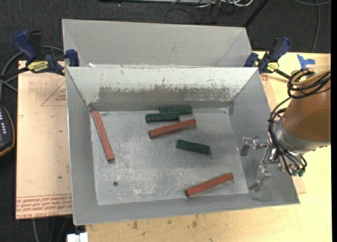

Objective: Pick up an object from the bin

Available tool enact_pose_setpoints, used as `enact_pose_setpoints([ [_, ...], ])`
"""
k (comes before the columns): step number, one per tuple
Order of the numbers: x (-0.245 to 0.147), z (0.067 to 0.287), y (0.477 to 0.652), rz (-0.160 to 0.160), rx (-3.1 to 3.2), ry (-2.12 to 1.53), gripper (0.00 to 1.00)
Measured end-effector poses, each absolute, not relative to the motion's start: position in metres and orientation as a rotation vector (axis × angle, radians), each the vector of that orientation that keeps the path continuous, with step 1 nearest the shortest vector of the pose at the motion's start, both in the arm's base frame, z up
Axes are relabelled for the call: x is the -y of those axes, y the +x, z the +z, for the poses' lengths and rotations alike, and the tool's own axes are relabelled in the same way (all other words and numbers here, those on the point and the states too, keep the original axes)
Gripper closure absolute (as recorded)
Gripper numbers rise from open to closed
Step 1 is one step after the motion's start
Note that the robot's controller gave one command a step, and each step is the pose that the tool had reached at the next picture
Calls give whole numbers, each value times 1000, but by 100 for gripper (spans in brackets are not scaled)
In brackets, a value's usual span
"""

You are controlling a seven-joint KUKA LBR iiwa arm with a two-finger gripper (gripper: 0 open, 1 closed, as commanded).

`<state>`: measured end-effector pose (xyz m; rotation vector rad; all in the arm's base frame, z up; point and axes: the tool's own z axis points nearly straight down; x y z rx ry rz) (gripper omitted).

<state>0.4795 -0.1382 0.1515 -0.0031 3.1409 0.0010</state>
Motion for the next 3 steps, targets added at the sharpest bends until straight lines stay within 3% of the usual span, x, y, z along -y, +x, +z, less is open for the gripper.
enact_pose_setpoints([
  [1, 91, 68, 486, 4, -3132, 122, 0],
  [2, 93, 70, 484, 2, -3139, 125, 100],
  [3, 107, 182, 488, -1, -3122, 243, 100],
])
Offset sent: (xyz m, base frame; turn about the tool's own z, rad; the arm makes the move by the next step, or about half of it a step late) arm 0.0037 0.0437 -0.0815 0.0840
